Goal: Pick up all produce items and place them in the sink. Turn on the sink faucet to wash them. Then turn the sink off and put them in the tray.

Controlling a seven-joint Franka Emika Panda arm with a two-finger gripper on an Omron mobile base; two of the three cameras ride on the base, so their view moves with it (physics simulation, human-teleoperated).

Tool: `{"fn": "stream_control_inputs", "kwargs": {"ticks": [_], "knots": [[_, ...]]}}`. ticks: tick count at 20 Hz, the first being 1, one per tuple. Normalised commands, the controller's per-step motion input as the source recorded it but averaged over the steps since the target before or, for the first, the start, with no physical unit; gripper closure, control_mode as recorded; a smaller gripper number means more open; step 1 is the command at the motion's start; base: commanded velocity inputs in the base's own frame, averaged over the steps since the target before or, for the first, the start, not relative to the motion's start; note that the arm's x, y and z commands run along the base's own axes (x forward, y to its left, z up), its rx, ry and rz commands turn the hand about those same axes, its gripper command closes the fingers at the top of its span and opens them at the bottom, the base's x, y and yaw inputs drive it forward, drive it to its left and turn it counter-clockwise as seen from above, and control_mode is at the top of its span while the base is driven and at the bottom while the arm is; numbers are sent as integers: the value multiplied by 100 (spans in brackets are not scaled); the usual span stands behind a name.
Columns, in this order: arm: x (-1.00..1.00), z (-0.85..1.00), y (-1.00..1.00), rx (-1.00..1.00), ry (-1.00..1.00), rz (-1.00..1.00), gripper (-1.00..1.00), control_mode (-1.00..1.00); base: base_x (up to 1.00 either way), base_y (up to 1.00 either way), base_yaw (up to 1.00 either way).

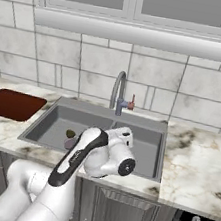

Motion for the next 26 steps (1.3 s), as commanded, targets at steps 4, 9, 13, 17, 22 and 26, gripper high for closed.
{"fn": "stream_control_inputs", "kwargs": {"ticks": [4,9,13,17,22,26], "knots": [[47,31,-22,12,-18,28,-100,-100,0,0,0],[27,6,-23,11,-5,10,-100,-100,0,0,0],[51,0,-13,9,8,0,-100,-100,0,0,0],[64,0,-5,7,6,0,-100,-100,0,0,0],[56,0,0,5,0,4,-100,-100,0,0,0],[50,0,0,2,-1,8,-100,-100,0,0,0]]}}
